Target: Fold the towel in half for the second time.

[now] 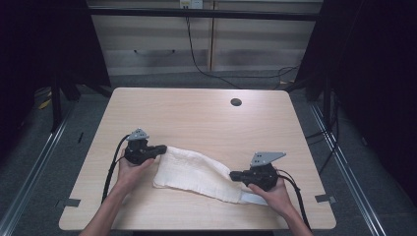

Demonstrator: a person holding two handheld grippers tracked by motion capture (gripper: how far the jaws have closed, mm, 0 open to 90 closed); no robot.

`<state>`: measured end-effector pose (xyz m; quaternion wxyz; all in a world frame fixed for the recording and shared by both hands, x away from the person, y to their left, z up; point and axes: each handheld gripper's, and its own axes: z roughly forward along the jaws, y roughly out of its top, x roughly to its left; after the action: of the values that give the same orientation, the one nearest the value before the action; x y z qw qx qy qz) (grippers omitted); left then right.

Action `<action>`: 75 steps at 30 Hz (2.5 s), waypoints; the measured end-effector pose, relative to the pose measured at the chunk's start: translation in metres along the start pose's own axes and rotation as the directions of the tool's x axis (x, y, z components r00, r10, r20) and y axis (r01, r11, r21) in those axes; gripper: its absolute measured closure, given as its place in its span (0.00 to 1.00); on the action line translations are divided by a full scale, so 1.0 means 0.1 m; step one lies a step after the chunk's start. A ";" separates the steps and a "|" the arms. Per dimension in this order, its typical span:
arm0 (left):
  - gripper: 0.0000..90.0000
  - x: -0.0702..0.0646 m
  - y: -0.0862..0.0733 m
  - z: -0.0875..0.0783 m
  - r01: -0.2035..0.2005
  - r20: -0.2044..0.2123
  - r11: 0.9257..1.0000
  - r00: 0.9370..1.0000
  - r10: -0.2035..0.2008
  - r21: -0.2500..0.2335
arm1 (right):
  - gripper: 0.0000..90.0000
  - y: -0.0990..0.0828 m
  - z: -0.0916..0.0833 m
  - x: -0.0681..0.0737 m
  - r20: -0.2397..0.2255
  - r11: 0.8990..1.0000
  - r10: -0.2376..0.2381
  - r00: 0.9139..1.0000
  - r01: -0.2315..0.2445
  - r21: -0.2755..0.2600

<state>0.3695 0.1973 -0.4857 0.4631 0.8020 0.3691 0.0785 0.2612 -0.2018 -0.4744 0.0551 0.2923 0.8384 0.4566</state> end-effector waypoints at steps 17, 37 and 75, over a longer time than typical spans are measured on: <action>0.96 -0.03 -0.01 0.03 -0.003 -0.021 1.000 1.000 0.003 -0.001 | 0.95 -0.14 0.09 0.22 -0.106 0.998 0.016 0.994 -0.009 0.068; 0.96 -0.14 0.07 0.00 -0.018 0.037 0.999 0.999 0.019 -0.032 | 0.97 -0.18 0.16 -0.19 0.024 0.985 0.075 0.997 -0.077 0.151; 0.95 -0.99 -0.26 -0.17 -0.331 0.245 0.940 0.921 0.303 0.083 | 0.97 -0.18 0.12 -0.47 0.117 0.984 0.125 0.985 -0.138 0.110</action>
<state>0.2771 0.1515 -0.4759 0.4335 0.8817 0.1826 0.0371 0.2957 -0.2261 -0.5039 0.0535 0.3743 0.8385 0.3923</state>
